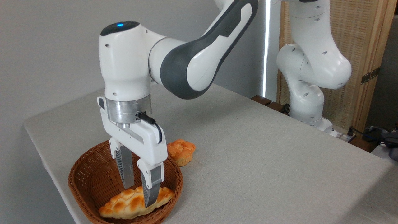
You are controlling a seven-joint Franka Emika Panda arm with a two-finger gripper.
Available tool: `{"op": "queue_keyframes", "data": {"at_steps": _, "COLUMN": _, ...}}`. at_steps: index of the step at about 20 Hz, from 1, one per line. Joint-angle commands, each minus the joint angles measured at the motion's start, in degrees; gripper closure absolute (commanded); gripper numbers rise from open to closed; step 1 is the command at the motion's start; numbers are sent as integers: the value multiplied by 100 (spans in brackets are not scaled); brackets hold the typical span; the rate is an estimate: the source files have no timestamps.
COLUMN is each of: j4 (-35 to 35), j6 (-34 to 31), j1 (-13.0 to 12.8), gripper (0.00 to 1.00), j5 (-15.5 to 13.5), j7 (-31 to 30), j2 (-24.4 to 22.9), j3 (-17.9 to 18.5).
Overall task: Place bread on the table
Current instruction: 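Lower the open gripper down onto the braided bread roll in the basket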
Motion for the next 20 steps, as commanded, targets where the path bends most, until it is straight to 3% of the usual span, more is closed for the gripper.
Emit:
{"op": "queue_keyframes", "data": {"at_steps": 1, "j4": -101, "j6": 150, "j1": 5, "gripper": 0, "j5": 30, "j7": 57, "j2": 56, "j3": -86}}
{"op": "queue_keyframes", "data": {"at_steps": 6, "j4": -162, "j6": 273, "j1": 5, "gripper": 0, "j5": 74, "j7": 66, "j2": 64, "j3": -95}}
{"op": "queue_keyframes", "data": {"at_steps": 10, "j4": -171, "j6": 282, "j1": 5, "gripper": 43, "j5": 82, "j7": 144, "j2": 64, "j3": -95}}
{"op": "queue_keyframes", "data": {"at_steps": 13, "j4": -171, "j6": 273, "j1": 5, "gripper": 56, "j5": 74, "j7": 259, "j2": 64, "j3": -103}}
{"op": "queue_keyframes", "data": {"at_steps": 20, "j4": -171, "j6": 273, "j1": 5, "gripper": 57, "j5": 74, "j7": 268, "j2": 64, "j3": -139}}
